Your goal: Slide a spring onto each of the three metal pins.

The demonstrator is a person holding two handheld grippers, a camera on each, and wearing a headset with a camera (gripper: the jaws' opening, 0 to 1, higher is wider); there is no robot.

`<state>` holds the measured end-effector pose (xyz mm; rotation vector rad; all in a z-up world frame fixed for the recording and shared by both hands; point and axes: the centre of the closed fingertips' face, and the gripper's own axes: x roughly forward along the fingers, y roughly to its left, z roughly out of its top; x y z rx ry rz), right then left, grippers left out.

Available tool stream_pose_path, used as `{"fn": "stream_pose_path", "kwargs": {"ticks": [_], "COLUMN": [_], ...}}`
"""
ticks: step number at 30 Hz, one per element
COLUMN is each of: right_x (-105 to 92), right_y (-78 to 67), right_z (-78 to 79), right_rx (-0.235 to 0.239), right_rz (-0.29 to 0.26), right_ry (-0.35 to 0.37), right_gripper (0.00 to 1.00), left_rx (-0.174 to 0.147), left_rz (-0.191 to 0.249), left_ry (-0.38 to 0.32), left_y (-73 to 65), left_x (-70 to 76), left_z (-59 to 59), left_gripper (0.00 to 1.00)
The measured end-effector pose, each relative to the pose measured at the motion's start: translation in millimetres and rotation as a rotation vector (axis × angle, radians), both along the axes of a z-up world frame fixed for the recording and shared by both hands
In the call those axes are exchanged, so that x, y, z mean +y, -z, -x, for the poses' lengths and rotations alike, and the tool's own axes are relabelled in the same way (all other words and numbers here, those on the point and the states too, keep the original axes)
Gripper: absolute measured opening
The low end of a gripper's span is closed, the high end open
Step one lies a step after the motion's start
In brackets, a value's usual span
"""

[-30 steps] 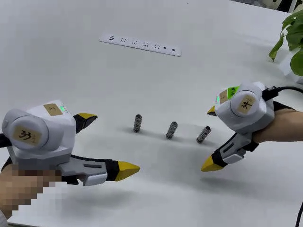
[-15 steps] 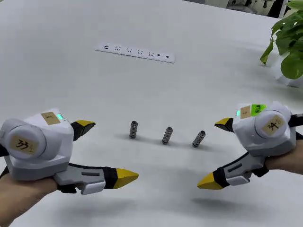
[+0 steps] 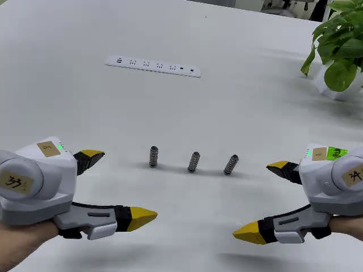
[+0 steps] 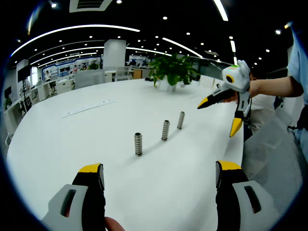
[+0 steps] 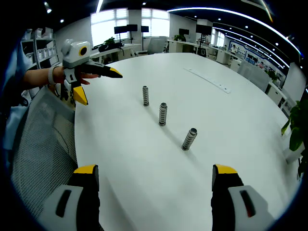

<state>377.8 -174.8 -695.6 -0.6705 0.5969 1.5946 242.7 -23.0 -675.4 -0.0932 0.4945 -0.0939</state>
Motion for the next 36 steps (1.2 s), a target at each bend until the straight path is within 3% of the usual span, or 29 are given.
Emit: {"fn": "stream_pose_path", "kwargs": {"ticks": [4, 12, 20, 36], "right_x": [-4.9, -21.0, -28.2, -31.7], "right_y": [-6.3, -6.7, -6.0, -4.4], "right_z": [-1.1, -4.4, 2.7, 2.5], "right_rx": [0.02, 0.029, 0.038, 0.047], "right_rz": [-0.033, -0.05, -0.06, -0.099], "right_ry": [0.044, 0.099, 0.122, 0.153], "right_gripper": [0.99, 0.99, 0.98, 0.97], "left_rx": [0.004, 0.011, 0.019, 0.026], "left_rz": [0.001, -0.011, -0.008, -0.013], "left_ry": [-0.001, -0.01, -0.009, -0.013], "left_y": [-0.8, -4.1, -4.2, -4.9], "left_x": [-2.0, 1.8, -0.9, -3.5], "left_z": [3.2, 10.3, 16.8, 21.5], "left_gripper": [0.98, 0.98, 0.98, 0.97]}}
